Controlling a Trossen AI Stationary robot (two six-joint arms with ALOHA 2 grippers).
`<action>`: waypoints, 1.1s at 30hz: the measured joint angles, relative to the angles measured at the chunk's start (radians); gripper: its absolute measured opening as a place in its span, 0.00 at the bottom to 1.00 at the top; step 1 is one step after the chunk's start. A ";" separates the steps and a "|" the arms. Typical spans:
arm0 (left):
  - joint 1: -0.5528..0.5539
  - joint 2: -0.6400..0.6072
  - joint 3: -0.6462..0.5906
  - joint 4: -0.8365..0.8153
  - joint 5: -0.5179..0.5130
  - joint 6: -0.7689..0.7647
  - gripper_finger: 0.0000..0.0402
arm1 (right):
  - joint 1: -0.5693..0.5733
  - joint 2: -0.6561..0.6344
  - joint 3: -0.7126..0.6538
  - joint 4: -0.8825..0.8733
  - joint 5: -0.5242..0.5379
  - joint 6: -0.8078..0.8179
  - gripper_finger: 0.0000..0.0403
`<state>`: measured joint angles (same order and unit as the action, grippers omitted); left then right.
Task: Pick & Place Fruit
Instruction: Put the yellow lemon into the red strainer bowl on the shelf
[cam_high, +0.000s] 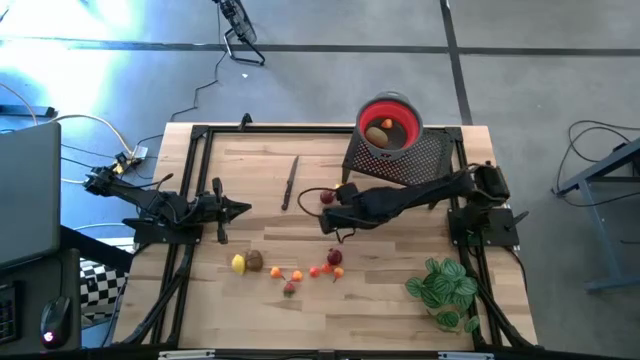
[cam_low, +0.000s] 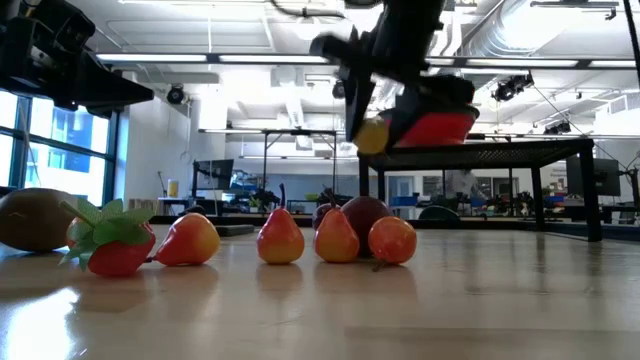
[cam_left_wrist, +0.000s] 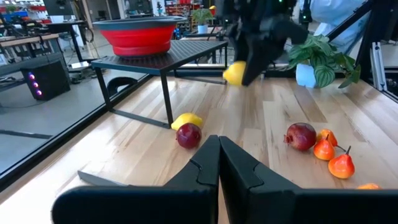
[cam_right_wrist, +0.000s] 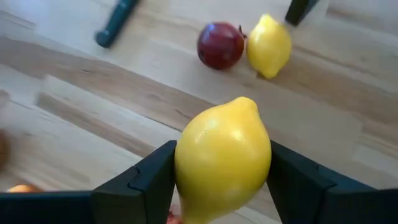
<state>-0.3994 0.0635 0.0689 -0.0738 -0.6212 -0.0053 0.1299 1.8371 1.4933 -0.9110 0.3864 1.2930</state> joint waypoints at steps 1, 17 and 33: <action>0.000 0.000 0.000 0.000 0.000 0.000 0.00 | -0.001 -0.016 0.000 -0.001 0.004 -0.013 0.51; 0.000 0.000 0.000 0.001 0.000 0.000 0.00 | -0.092 -0.292 0.000 0.026 0.163 -0.226 0.51; 0.000 0.000 0.000 0.002 0.000 0.000 0.00 | -0.434 -0.393 0.000 0.037 0.158 -0.500 0.53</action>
<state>-0.3992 0.0635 0.0689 -0.0723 -0.6212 -0.0055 -0.3045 1.4438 1.4933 -0.8742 0.5448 0.7933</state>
